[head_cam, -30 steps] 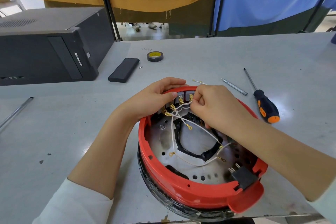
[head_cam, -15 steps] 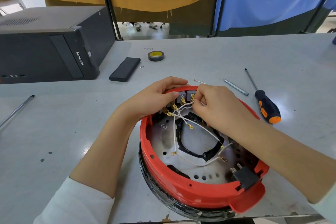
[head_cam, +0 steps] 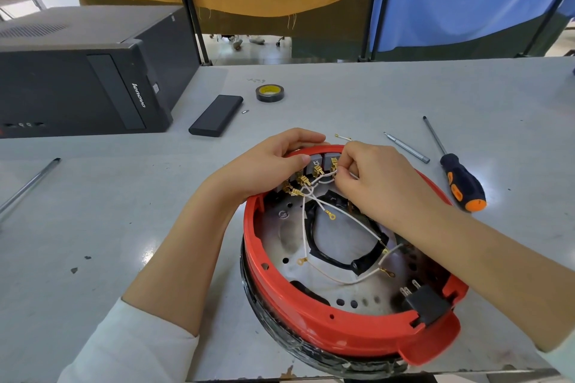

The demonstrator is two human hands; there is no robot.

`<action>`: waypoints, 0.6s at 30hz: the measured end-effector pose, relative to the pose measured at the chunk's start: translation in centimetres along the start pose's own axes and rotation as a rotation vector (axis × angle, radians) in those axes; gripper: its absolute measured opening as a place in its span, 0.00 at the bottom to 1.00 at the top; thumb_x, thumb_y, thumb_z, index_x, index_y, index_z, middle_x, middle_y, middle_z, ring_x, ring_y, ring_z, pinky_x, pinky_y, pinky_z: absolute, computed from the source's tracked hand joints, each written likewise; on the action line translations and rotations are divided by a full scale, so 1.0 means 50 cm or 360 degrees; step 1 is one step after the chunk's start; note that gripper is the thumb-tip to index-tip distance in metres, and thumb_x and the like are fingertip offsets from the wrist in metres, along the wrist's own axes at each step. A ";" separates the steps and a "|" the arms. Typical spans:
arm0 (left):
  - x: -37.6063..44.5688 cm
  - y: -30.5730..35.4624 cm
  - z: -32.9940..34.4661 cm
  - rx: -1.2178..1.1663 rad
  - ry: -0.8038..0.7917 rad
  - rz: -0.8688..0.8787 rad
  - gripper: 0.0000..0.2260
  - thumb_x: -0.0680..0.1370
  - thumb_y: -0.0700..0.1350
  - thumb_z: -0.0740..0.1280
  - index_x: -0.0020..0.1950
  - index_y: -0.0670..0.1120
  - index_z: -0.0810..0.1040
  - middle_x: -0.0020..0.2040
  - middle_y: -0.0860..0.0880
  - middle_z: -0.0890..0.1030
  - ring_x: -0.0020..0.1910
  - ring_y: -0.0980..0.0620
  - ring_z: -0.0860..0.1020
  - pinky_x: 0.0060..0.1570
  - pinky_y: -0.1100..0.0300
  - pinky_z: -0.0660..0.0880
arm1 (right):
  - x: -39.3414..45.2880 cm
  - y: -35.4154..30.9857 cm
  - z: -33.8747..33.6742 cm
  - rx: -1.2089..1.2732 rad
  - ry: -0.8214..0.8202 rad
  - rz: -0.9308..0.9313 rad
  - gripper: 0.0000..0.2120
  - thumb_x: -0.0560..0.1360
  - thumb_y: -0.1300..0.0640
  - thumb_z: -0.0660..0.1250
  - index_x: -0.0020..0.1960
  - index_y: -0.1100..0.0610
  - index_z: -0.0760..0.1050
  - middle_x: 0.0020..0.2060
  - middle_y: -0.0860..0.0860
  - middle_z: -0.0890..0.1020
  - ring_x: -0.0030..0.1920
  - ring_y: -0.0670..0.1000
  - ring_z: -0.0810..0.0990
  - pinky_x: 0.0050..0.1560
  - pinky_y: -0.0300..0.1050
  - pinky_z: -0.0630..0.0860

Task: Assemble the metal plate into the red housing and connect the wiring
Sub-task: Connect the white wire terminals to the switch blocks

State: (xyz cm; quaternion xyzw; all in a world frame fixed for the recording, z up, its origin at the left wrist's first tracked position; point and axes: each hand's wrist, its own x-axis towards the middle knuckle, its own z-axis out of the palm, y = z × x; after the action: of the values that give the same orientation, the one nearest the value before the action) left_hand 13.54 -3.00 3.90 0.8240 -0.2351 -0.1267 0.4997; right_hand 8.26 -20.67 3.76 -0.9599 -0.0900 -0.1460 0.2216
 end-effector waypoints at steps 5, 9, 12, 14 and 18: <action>-0.002 -0.003 0.003 -0.0106 0.0029 -0.0003 0.16 0.82 0.35 0.59 0.65 0.52 0.72 0.63 0.55 0.78 0.62 0.59 0.77 0.65 0.62 0.72 | 0.005 0.005 -0.001 0.0160 -0.0070 0.0125 0.06 0.73 0.58 0.63 0.37 0.52 0.73 0.27 0.47 0.76 0.31 0.44 0.74 0.28 0.36 0.66; -0.004 -0.007 0.003 -0.0123 0.0029 -0.0002 0.18 0.82 0.34 0.59 0.69 0.49 0.71 0.66 0.54 0.77 0.66 0.59 0.75 0.68 0.62 0.70 | 0.008 0.011 -0.006 0.0346 -0.0092 0.0235 0.07 0.71 0.58 0.65 0.35 0.51 0.74 0.23 0.46 0.77 0.27 0.38 0.74 0.30 0.27 0.67; -0.004 -0.006 0.002 -0.0040 0.0025 -0.0044 0.17 0.82 0.36 0.59 0.69 0.51 0.73 0.66 0.53 0.78 0.65 0.57 0.76 0.67 0.60 0.70 | 0.006 0.012 -0.004 0.0346 -0.0104 0.0216 0.07 0.72 0.58 0.64 0.35 0.51 0.74 0.23 0.47 0.77 0.27 0.39 0.74 0.29 0.27 0.67; -0.003 -0.005 0.002 0.0003 0.0042 -0.0057 0.16 0.82 0.37 0.60 0.66 0.54 0.75 0.62 0.52 0.81 0.62 0.50 0.79 0.66 0.54 0.73 | 0.010 0.012 -0.005 0.0348 -0.0124 0.0222 0.06 0.72 0.56 0.64 0.36 0.51 0.74 0.24 0.46 0.78 0.26 0.39 0.74 0.26 0.31 0.66; -0.004 -0.005 0.003 0.0048 0.0042 -0.0044 0.16 0.83 0.39 0.60 0.63 0.58 0.76 0.61 0.48 0.82 0.63 0.35 0.75 0.66 0.38 0.70 | 0.024 0.017 -0.006 0.0558 -0.0202 0.0324 0.08 0.73 0.53 0.65 0.35 0.51 0.75 0.25 0.48 0.80 0.20 0.41 0.72 0.26 0.36 0.66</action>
State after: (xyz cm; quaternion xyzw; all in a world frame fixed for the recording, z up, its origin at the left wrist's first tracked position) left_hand 13.35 -2.92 3.61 0.8363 -0.2190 -0.1189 0.4884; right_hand 9.53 -21.41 4.06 -0.9181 -0.0304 -0.0442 0.3926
